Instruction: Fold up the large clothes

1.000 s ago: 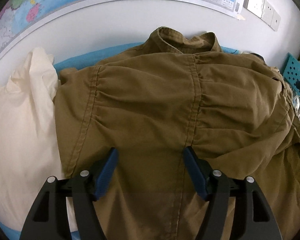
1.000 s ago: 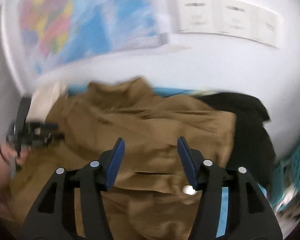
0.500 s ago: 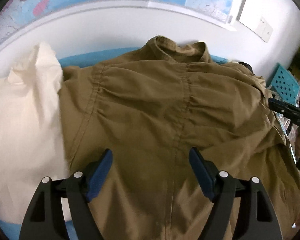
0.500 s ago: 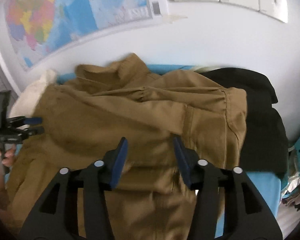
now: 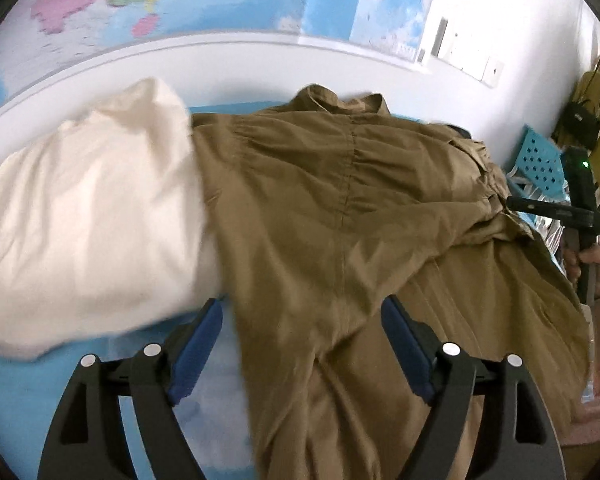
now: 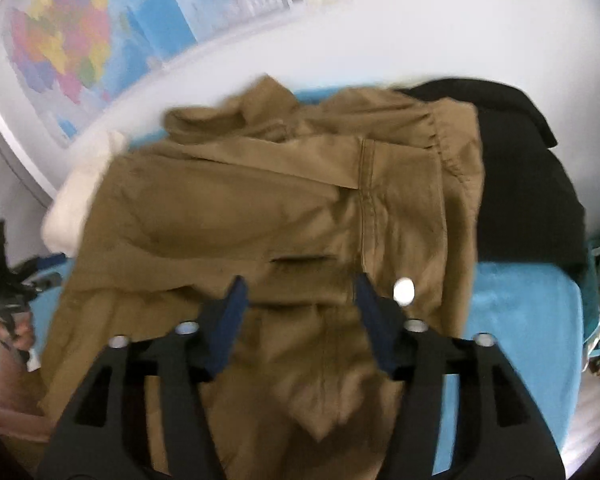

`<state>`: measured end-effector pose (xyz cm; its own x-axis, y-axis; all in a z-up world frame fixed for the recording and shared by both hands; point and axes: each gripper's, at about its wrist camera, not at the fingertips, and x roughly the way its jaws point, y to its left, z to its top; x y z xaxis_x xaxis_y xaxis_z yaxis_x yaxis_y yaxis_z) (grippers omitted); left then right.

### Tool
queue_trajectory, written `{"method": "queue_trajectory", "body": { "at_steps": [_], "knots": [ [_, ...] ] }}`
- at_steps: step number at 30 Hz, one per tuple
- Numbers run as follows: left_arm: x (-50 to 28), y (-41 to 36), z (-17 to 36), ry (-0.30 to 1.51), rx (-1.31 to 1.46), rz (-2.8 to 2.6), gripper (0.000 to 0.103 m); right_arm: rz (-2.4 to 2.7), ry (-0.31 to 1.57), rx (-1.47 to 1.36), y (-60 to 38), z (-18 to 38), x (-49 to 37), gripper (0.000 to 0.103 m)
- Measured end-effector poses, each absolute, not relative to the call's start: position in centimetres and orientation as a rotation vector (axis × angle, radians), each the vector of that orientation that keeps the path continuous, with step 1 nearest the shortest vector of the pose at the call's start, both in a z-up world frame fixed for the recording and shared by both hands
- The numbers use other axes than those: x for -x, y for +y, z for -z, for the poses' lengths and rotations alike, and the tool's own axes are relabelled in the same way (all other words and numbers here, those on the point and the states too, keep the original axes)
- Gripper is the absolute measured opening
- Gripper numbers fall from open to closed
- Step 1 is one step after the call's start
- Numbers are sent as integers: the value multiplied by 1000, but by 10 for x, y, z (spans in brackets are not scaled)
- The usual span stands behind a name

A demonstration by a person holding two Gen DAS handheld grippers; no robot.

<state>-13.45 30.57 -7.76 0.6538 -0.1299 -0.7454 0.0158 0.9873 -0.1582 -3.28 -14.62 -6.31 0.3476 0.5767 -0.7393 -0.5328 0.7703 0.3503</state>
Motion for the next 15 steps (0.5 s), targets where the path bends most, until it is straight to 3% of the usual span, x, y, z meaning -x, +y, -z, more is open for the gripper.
{"method": "queue_trajectory", "body": {
  "at_steps": [7,9,15],
  "knots": [
    [196,324,92,877,221,145,82,-802,1063,-280,-221,77,109,83],
    [206,326,101,893,261,176,88,-828,1120,-346,-234,96,135,83],
    [237,320,121,932,388,330,92,-946,1136,-462,-242,113,183,87]
  ]
}}
